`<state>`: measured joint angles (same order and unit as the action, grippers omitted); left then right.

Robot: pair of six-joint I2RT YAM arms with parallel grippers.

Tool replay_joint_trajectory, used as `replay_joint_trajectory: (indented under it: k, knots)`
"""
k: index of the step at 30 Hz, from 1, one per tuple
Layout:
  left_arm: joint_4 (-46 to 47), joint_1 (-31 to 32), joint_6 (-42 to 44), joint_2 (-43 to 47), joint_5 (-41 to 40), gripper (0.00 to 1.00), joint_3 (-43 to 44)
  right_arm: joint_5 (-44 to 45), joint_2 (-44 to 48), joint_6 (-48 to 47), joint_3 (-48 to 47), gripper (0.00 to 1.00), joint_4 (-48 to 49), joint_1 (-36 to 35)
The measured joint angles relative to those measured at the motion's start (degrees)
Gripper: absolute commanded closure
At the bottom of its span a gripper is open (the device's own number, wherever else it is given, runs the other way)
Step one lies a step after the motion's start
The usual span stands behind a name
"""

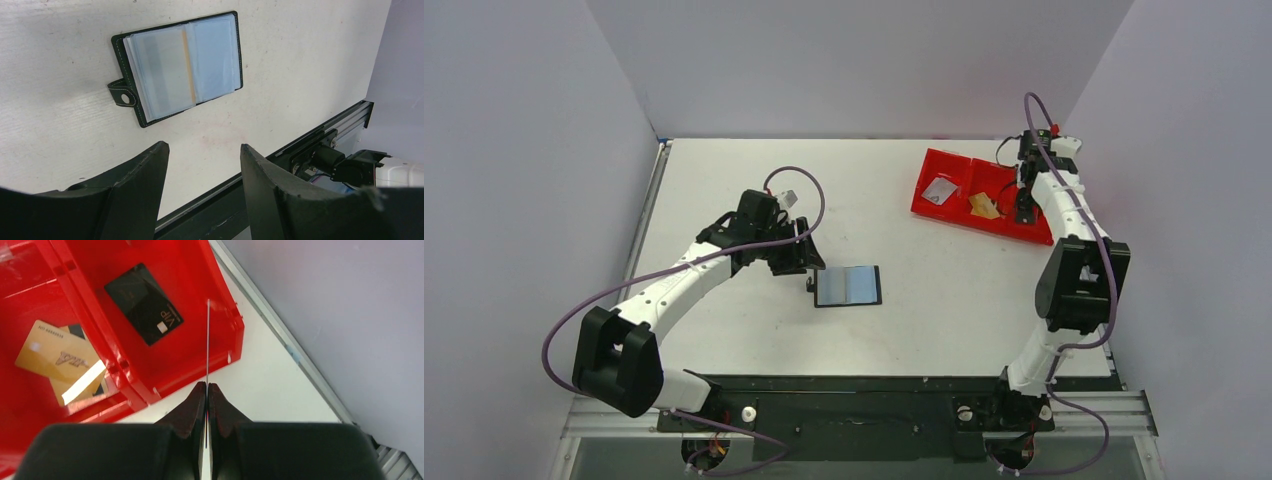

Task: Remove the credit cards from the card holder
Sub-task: Place the credit card in the storage box.

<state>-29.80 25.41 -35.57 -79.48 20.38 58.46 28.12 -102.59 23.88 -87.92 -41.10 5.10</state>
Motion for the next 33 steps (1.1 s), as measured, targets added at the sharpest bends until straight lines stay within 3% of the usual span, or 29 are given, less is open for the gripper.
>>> replay_joint_trajectory:
  k: [9, 20, 24, 28, 33]
  knots:
    - [0.00, -0.13, 0.02, 0.09, 0.42, 0.48, -0.02, 1.84, -12.28, -2.84, -12.61, 1.00, -2.40, 0.20]
    - [-0.02, -0.61, 0.11, 0.63, 0.46, 0.48, -0.02, 1.44, -19.32, -3.93, -16.37, 1.00, -3.69, 0.59]
    - [-0.02, -0.72, 0.11, 0.70, 0.46, 0.48, -0.02, 1.09, -21.00, -3.96, -16.85, 0.93, -4.20, 0.61]
    - [-0.02, -0.76, 0.11, 0.72, 0.46, 0.48, -0.02, 0.98, -21.14, -3.93, -17.29, 0.79, -5.03, 0.81]
    - [0.00, -0.76, 0.13, 0.72, 0.46, 0.48, -0.02, 0.52, -21.14, -3.82, -18.16, 0.73, -5.31, 0.98]
